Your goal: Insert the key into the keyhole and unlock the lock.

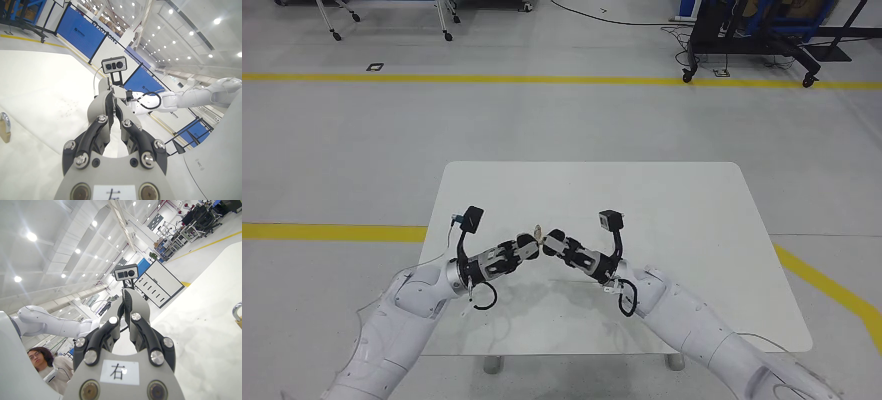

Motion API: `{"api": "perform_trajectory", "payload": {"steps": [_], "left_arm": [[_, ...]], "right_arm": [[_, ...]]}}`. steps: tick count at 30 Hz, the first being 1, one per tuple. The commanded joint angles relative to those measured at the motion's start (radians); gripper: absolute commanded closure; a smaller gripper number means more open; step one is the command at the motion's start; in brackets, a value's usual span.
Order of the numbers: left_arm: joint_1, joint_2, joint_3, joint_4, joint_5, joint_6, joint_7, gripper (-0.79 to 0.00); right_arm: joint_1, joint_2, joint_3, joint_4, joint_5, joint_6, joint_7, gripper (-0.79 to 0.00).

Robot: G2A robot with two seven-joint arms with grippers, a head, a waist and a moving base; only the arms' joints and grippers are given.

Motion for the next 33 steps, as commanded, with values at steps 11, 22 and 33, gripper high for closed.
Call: {"api": "perform_trajectory", "payload": {"steps": [11,22,33], "left_arm": [[0.002,0.013,-0.008,-0.001,-0.053,-0.017,-0.02,0.0],[-0.003,0.029,-0.03,0.011,-0.096,-0.019,-0.054,0.0],[-0.013,0.043,-0.007,-0.003,-0.04,-0.015,-0.155,0.0]], "right_arm": [[-0.016,-0.016,0.047,-0.005,-0.027,0.0,0.025,-0.785],[-0.016,-0.016,0.047,-0.005,-0.027,0.0,0.025,-0.785],[-0.033,0.069,0.205,-0.159,-0.502,0.08,0.191,-0.785]]}}
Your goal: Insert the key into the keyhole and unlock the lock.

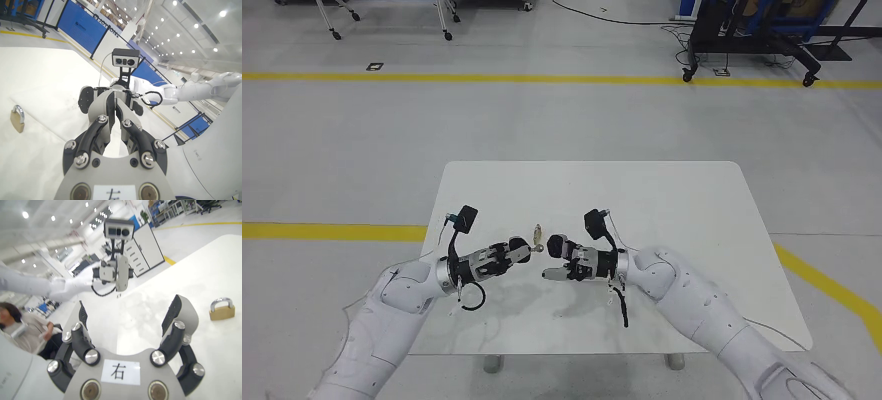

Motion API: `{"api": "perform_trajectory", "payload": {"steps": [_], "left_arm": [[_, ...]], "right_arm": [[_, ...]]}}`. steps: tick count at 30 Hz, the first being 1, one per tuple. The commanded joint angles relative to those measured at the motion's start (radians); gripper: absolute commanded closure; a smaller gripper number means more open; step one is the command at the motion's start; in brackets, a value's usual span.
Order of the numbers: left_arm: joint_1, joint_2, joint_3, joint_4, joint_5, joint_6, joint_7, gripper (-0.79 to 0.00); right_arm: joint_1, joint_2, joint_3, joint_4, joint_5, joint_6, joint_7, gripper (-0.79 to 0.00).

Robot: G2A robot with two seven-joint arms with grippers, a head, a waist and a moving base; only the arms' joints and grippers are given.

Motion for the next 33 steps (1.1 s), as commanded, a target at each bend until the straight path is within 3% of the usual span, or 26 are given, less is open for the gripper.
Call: {"api": "perform_trajectory", "payload": {"steps": [1,3,4,9,12,14,25,26,27,33], "left_arm": [[-0.003,0.003,0.012,-0.009,0.008,0.005,-0.024,0.0],[-0.005,0.006,0.022,-0.016,0.014,0.009,-0.028,0.0],[-0.007,0.007,0.025,-0.017,0.015,0.009,-0.028,0.0],[-0.01,0.013,0.039,-0.017,0.011,0.004,-0.023,0.0],[-0.012,0.015,0.046,-0.019,0.02,-0.001,-0.019,0.0],[-0.013,0.016,0.052,-0.021,0.028,-0.003,-0.017,0.0],[-0.017,0.023,0.071,-0.026,0.048,0.001,-0.011,0.0],[-0.017,0.024,0.073,-0.026,0.05,0.002,-0.01,0.0],[-0.017,0.024,0.075,-0.027,0.049,0.002,-0.008,0.0],[-0.021,0.028,0.079,-0.025,0.056,0.001,0.002,0.0]], "right_arm": [[-0.035,0.022,0.048,-0.059,-0.016,0.021,0.028,-0.785],[-0.063,0.038,0.079,-0.107,-0.002,0.034,0.065,-0.767],[-0.075,0.044,0.091,-0.127,0.007,0.041,0.085,-0.683],[-0.106,0.061,0.113,-0.179,0.092,0.072,0.168,-0.526],[-0.103,0.062,0.104,-0.179,0.132,0.087,0.205,-0.486],[-0.099,0.06,0.095,-0.174,0.154,0.094,0.217,-0.406],[-0.065,0.048,0.056,-0.125,0.232,0.077,0.256,-0.302],[-0.062,0.047,0.053,-0.122,0.23,0.078,0.261,-0.209],[-0.06,0.046,0.05,-0.12,0.233,0.077,0.263,-0.034],[-0.055,0.043,0.042,-0.106,0.234,0.064,0.264,0.0]]}}
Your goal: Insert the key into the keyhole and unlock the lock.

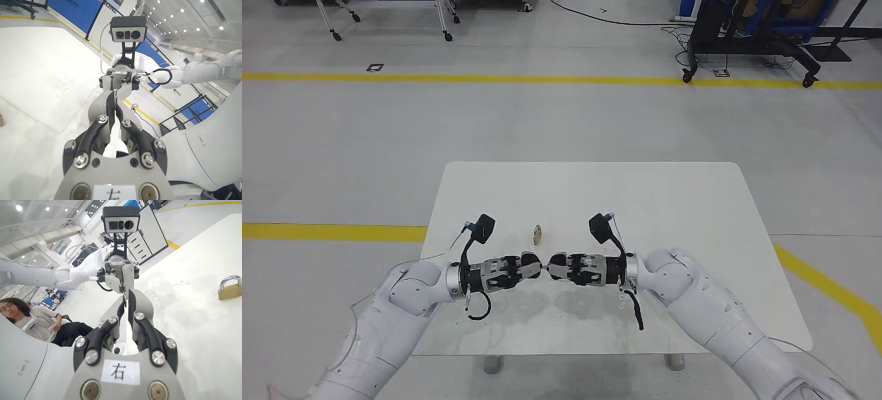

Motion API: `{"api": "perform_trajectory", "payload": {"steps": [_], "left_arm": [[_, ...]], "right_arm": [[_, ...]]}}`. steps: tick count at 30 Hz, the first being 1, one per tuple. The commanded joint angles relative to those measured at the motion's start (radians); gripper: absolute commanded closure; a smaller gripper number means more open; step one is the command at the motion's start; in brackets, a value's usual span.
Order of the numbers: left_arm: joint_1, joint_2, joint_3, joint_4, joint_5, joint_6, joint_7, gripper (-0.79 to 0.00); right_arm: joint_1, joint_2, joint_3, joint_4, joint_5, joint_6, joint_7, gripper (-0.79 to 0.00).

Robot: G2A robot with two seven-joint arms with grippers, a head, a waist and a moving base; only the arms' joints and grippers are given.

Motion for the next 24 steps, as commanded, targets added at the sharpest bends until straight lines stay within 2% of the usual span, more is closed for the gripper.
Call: {"api": "perform_trajectory", "payload": {"steps": [1,2,3,9,12,15,18,24], "left_arm": [[-0.002,0.001,0.001,0.0,0.007,0.001,0.002,0.0],[-0.002,0.002,0.002,-0.001,0.01,0.002,0.003,-0.194],[-0.002,0.003,0.002,-0.001,0.011,0.003,0.006,-0.785],[-0.003,0.007,-0.019,0.008,0.044,0.009,0.05,-0.785],[-0.007,0.011,-0.072,0.011,0.188,0.05,0.133,-0.785],[0.011,0.007,-0.108,-0.031,0.459,0.166,0.286,-0.785],[0.027,-0.004,-0.083,-0.084,0.681,0.279,0.406,-0.785],[-0.012,-0.031,0.023,-0.087,0.984,0.486,0.477,-0.785]], "right_arm": [[0.0,0.0,-0.001,0.004,0.0,-0.004,-0.001,0.0],[0.0,0.0,0.0,0.004,-0.001,-0.006,-0.003,0.0],[0.0,0.0,0.001,0.005,-0.003,-0.008,-0.004,0.0],[-0.009,0.01,0.039,0.005,-0.043,-0.025,-0.034,0.0],[-0.042,0.03,0.118,-0.006,-0.072,-0.068,-0.089,0.0],[-0.105,0.059,0.236,-0.037,-0.109,-0.109,-0.155,0.0],[-0.188,0.087,0.351,-0.098,-0.134,-0.131,-0.203,0.0],[-0.335,0.121,0.517,-0.239,-0.176,-0.131,-0.269,0.0]]}}
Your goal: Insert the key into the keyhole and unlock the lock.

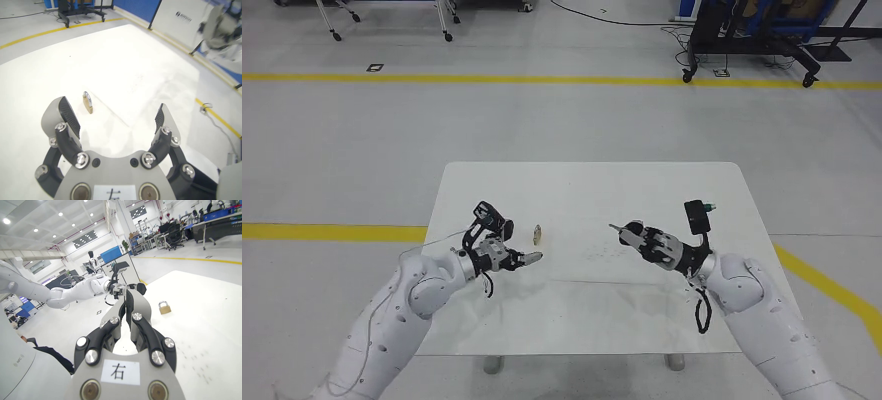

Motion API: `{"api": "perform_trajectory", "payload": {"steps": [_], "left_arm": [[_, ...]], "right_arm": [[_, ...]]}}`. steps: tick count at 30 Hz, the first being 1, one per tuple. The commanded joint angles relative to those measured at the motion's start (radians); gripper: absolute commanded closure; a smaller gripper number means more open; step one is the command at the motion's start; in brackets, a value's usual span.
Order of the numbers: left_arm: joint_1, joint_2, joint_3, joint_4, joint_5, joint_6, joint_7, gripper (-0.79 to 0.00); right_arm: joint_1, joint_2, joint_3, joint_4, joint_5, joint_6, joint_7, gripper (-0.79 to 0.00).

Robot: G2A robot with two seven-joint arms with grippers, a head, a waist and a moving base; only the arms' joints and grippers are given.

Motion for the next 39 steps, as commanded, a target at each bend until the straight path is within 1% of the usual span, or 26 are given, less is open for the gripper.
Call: {"api": "perform_trajectory", "payload": {"steps": [1,2,4,5,6,12,15,19,22,23,24,28,33,37,39], "left_arm": [[-0.025,-0.013,0.045,0.022,0.092,0.077,0.014,-0.785],[-0.038,-0.019,0.064,0.037,0.105,0.099,0.02,-0.785],[-0.067,-0.033,0.098,0.071,0.116,0.12,0.021,-0.637],[-0.08,-0.039,0.113,0.087,0.114,0.124,0.021,-0.628],[-0.094,-0.045,0.128,0.104,0.113,0.126,0.019,-0.542],[-0.152,-0.076,0.191,0.195,0.15,0.155,0.066,-0.385],[-0.176,-0.092,0.213,0.235,0.16,0.197,0.085,-0.372],[-0.2,-0.11,0.238,0.27,0.157,0.212,0.104,-0.336],[-0.216,-0.121,0.248,0.294,0.153,0.211,0.111,-0.256],[-0.221,-0.124,0.251,0.301,0.153,0.21,0.112,-0.206],[-0.226,-0.127,0.254,0.307,0.155,0.207,0.111,0.0],[-0.244,-0.136,0.267,0.327,0.18,0.209,0.096,0.0],[-0.249,-0.144,0.274,0.334,0.213,0.227,0.1,0.0],[-0.247,-0.148,0.267,0.339,0.205,0.227,0.107,0.0],[-0.248,-0.149,0.259,0.335,0.22,0.247,0.131,0.0]], "right_arm": [[-0.032,0.006,0.034,-0.027,0.005,0.0,-0.019,0.0],[-0.032,0.006,0.034,-0.027,0.005,0.0,-0.019,0.0],[-0.032,0.006,0.034,-0.027,0.005,0.0,-0.019,0.0],[-0.032,0.006,0.034,-0.027,0.005,0.0,-0.019,0.0],[-0.032,0.006,0.034,-0.027,0.005,0.0,-0.019,0.0],[-0.032,0.006,0.034,-0.027,0.005,0.0,-0.019,0.0],[-0.032,0.006,0.034,-0.027,0.005,0.0,-0.019,0.0],[-0.032,0.006,0.034,-0.027,0.005,0.0,-0.019,0.0],[-0.032,0.006,0.034,-0.027,0.005,0.0,-0.019,0.0],[-0.032,0.006,0.034,-0.027,0.005,0.0,-0.019,0.0],[-0.032,0.006,0.034,-0.027,0.005,0.0,-0.019,0.0],[-0.032,0.006,0.034,-0.027,0.005,0.0,-0.019,0.0],[-0.032,0.006,0.034,-0.027,0.005,0.0,-0.019,0.0],[-0.032,0.006,0.034,-0.027,0.005,0.0,-0.019,0.0],[-0.032,0.006,0.034,-0.027,0.005,0.0,-0.019,0.0]]}}
